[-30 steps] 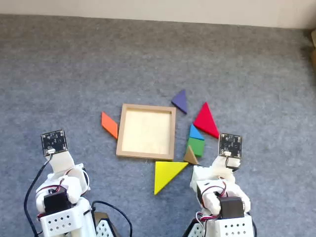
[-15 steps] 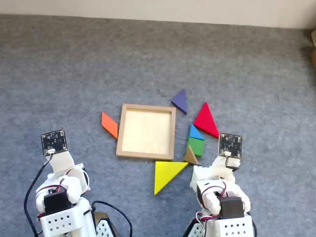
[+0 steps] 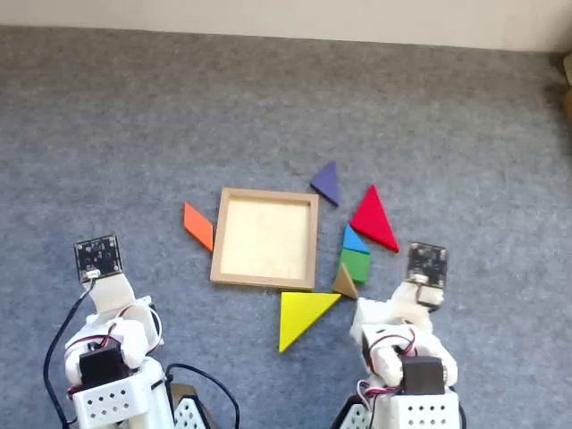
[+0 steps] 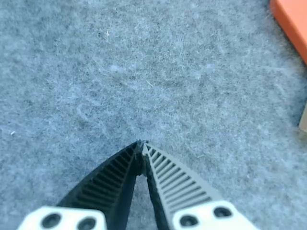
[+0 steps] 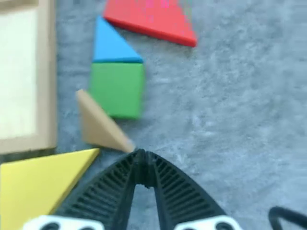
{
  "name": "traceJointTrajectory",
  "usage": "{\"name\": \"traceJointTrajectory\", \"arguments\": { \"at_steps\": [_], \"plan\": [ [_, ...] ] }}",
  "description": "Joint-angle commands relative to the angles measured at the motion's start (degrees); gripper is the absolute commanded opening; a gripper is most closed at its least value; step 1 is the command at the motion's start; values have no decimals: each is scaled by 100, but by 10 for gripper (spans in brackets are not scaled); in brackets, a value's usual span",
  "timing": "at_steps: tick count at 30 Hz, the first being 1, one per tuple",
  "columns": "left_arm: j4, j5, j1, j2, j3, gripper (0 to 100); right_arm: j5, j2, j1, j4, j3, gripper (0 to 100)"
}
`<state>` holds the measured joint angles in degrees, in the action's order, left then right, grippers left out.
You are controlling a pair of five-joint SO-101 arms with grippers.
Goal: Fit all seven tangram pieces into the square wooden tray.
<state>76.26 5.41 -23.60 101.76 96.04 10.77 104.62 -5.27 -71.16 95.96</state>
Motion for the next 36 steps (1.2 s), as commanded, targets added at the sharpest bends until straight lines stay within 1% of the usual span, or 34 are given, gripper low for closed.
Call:
{"name": "traceJointTrajectory", "arguments": {
  "at_steps": [1, 5, 17, 21, 24, 27, 30, 32, 35, 36],
  "plan": [
    [35, -35, -101, 189, 119, 6, -70, 66, 655, -40, -312, 5],
    [53, -35, -101, 286, 119, 6, -70, 57, 796, -40, -743, 5],
    [53, -35, -101, 295, 119, 6, -70, 40, 760, -48, -2158, 5],
    [44, -35, -101, 295, 110, 6, -70, -119, 532, -75, -2642, 5],
    [53, -35, -110, 303, 110, 6, -70, -787, 268, -382, -3345, 5],
    [53, -35, -110, 312, 110, 6, -70, -1859, 119, -796, -4259, 5],
    [53, -35, -154, 321, 110, 6, -70, -2967, 40, -971, -5015, 5],
    [53, -35, -462, 330, 110, 6, -70, -3609, -57, -963, -5393, 5],
    [53, -35, -1138, 330, 110, 6, -105, -4453, -259, -936, -5771, 5],
    [53, -35, -1332, 330, 110, 6, -237, -4708, -321, -927, -5842, 5]
  ]
}}
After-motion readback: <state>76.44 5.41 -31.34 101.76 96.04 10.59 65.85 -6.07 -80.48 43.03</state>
